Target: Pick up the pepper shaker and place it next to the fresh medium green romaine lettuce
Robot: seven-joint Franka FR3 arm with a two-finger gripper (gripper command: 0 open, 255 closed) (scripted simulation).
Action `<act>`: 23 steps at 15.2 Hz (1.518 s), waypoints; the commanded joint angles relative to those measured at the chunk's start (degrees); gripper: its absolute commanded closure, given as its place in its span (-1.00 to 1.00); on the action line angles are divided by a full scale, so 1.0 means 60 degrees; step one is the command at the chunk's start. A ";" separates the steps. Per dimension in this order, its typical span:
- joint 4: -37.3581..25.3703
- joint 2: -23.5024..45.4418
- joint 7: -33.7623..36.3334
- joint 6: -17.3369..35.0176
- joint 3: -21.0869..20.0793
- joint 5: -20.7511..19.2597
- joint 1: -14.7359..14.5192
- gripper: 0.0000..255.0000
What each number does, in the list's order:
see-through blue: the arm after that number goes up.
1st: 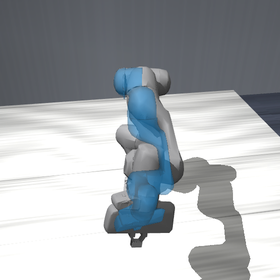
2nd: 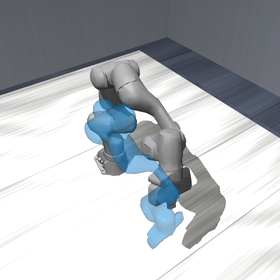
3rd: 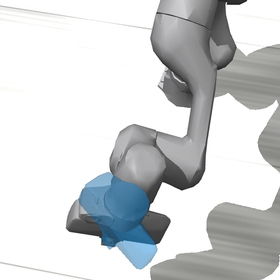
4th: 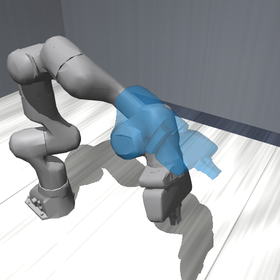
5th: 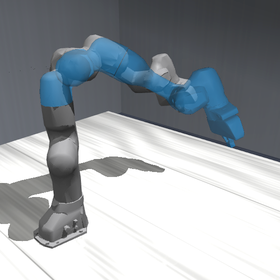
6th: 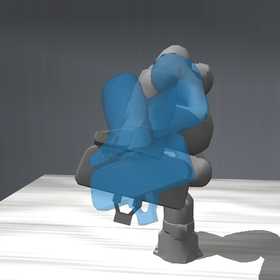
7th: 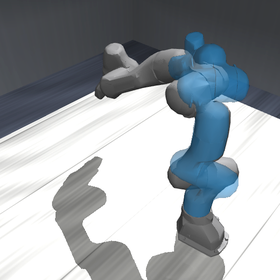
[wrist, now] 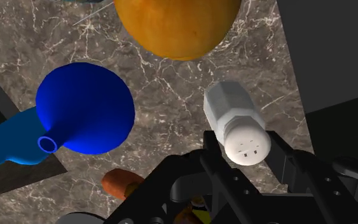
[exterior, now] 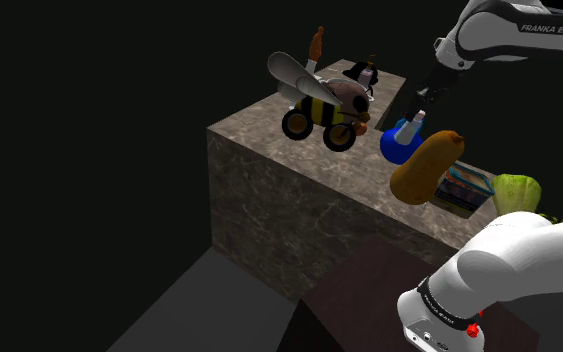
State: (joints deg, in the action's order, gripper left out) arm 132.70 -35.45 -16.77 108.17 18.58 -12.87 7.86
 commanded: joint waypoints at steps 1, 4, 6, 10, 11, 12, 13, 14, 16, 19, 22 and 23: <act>-0.0065 -0.0034 -0.0514 -0.0024 0.0418 -0.0161 0.0165 1.00; -0.0204 -0.0043 -0.1215 -0.0053 0.1005 -0.0370 0.0377 1.00; -0.0349 0.0006 -0.1691 -0.0064 0.1411 -0.0491 0.0496 1.00; -0.0764 0.0231 -0.2661 -0.0068 0.2265 -0.0673 0.0658 1.00; -0.0893 0.0314 -0.2909 -0.0066 0.2489 -0.0702 0.0681 1.00; -0.1032 0.0408 -0.3160 -0.0062 0.2716 -0.0721 0.0699 1.00; -0.1182 0.0514 -0.3415 -0.0056 0.2947 -0.0732 0.0710 1.00; -0.1341 0.0630 -0.3672 -0.0050 0.3185 -0.0733 0.0710 1.00; -0.1690 0.0894 -0.4197 -0.0037 0.3684 -0.0704 0.0682 1.00; -0.2289 0.1381 -0.5023 -0.0014 0.4499 -0.0562 0.0562 1.00; -0.2980 0.1995 -0.5915 0.0004 0.5439 -0.0262 0.0323 1.00; -0.3232 0.2237 -0.6236 0.0008 0.5792 -0.0113 0.0213 1.00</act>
State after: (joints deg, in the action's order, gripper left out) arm 114.32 -23.28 -52.21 107.84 51.26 -14.19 9.63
